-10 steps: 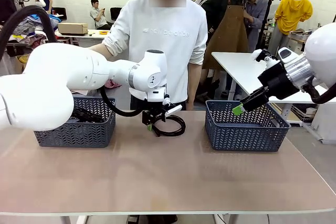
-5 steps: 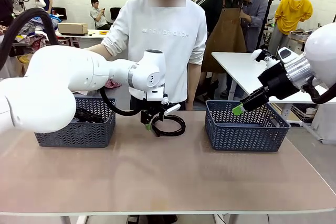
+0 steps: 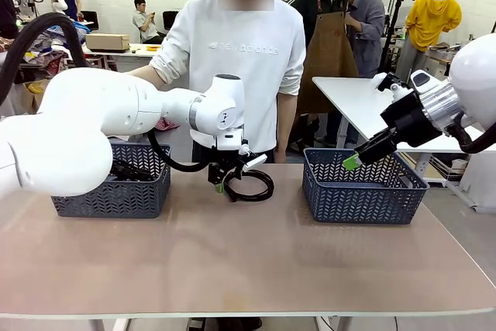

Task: Organize the cables according to human instructions.
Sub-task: Pick up a bundle of cables and place it in the basket indicated by the human.

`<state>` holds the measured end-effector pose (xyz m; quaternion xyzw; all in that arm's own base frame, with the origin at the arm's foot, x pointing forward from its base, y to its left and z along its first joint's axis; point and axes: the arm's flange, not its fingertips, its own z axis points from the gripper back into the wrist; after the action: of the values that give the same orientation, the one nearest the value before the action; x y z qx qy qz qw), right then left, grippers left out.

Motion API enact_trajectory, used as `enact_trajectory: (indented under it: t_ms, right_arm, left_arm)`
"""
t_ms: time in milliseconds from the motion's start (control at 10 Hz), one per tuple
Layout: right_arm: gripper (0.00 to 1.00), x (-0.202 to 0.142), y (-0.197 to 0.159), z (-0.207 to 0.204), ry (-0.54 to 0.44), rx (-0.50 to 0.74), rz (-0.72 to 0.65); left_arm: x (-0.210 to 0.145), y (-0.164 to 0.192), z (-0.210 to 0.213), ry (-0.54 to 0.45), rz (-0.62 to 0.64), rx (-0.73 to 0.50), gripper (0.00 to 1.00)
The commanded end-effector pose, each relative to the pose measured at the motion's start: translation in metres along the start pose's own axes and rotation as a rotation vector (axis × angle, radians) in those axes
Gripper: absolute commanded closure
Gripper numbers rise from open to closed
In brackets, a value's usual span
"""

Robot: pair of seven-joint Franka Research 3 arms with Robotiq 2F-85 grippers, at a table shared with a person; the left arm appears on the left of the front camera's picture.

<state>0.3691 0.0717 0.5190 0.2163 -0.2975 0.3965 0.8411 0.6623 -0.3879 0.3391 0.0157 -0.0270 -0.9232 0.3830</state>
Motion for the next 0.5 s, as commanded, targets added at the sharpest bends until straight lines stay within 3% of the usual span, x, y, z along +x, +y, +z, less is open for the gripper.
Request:
enact_trajectory:
  t_ms: [0, 400]
  right_arm:
    - [0.0, -0.001, -0.003, -0.003, -0.029, 0.022, 0.015]
    - [0.0, -0.001, -0.003, -0.003, -0.029, 0.022, 0.015]
  left_arm:
    - [-0.004, 0.001, 0.006, 0.013, -0.004, 0.018, 0.0]
    - [-0.007, 0.0, -0.005, -0.001, -0.007, 0.007, 0.0]
